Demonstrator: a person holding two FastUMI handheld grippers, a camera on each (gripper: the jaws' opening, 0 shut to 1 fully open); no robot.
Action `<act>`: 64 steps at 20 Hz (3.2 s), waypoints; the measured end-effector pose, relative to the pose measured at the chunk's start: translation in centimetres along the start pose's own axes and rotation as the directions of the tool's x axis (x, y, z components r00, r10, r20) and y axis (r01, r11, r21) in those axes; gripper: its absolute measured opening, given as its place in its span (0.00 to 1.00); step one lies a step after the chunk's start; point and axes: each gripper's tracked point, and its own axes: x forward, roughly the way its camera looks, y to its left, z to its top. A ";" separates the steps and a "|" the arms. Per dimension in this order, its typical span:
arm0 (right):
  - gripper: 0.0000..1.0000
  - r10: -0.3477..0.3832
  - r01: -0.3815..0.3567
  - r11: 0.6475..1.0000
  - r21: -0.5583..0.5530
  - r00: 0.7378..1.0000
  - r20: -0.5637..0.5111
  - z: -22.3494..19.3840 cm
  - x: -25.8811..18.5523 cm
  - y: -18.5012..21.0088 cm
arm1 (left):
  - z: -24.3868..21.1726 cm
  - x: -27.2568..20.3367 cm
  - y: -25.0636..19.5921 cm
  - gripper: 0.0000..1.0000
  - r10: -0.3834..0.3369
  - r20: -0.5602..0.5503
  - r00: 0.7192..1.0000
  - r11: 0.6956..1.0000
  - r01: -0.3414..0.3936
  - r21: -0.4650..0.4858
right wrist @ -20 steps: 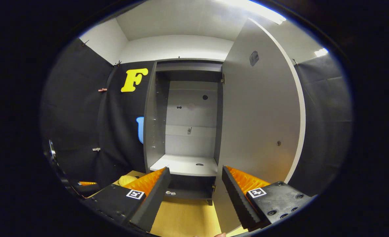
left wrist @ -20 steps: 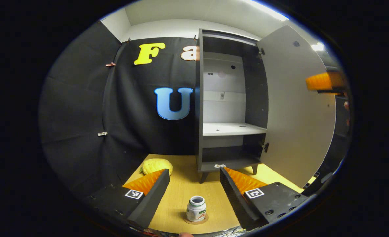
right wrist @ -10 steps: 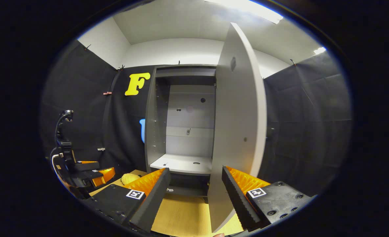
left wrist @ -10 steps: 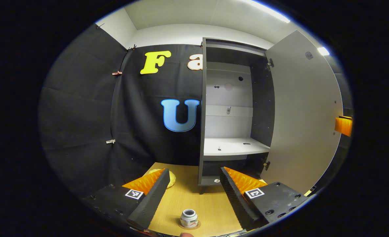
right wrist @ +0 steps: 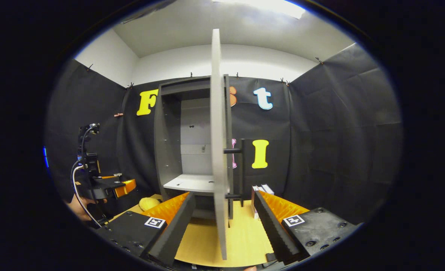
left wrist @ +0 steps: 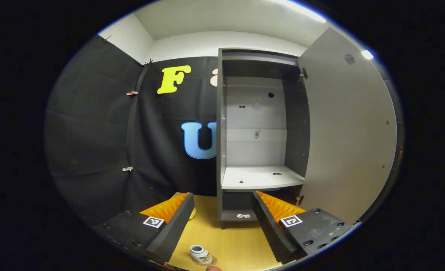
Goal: Open the cabinet door with the right hand, grasp the bottle in the cabinet with the left hand and place it on the coaster, then close the cabinet door with the right hand.
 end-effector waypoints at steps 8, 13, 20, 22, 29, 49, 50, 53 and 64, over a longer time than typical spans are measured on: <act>0.97 -0.048 0.048 0.999 0.026 0.999 -0.006 0.2 2.9 -6.3 | -1.1 -0.8 -3.3 0.96 0.008 -0.025 1.000 1.000 -0.008 -0.013; 0.98 -0.020 0.022 0.999 0.047 0.999 -0.034 0.0 5.2 -6.4 | -0.7 -1.7 -2.6 0.96 0.036 -0.025 0.999 0.999 -0.036 0.001; 0.96 -0.068 0.069 0.997 0.027 0.997 -0.028 -0.1 4.9 -5.0 | -0.5 -2.1 0.2 0.96 0.054 -0.030 0.998 0.998 -0.053 0.034; 0.96 -0.078 0.080 0.996 0.037 0.996 -0.038 -0.4 5.1 -4.3 | -0.5 -2.1 0.7 0.96 0.046 -0.029 0.999 0.998 -0.045 0.044; 0.98 -0.079 0.080 0.996 0.031 0.996 -0.044 -0.1 4.5 0.1 | -0.5 -1.9 2.5 0.96 0.002 -0.019 1.000 0.998 -0.001 0.058; 0.98 0.032 -0.031 0.999 0.013 0.999 -0.037 -1.8 9.0 14.7 | -1.3 1.1 10.9 0.96 -0.024 0.008 1.000 0.998 0.023 0.057; 0.98 0.036 -0.035 0.999 0.022 0.999 -0.041 -2.0 9.4 15.2 | -1.4 1.1 11.1 0.96 -0.024 0.007 1.000 0.998 0.023 0.058; 0.98 0.053 -0.051 0.998 0.038 0.998 -0.043 -2.2 10.7 17.2 | -1.3 1.7 12.2 0.96 -0.022 0.009 1.000 0.998 0.021 0.062; 0.98 0.059 -0.058 0.997 0.045 0.998 -0.027 -2.2 11.9 19.8 | -1.5 2.2 13.0 0.96 -0.045 0.006 0.999 0.998 0.045 0.053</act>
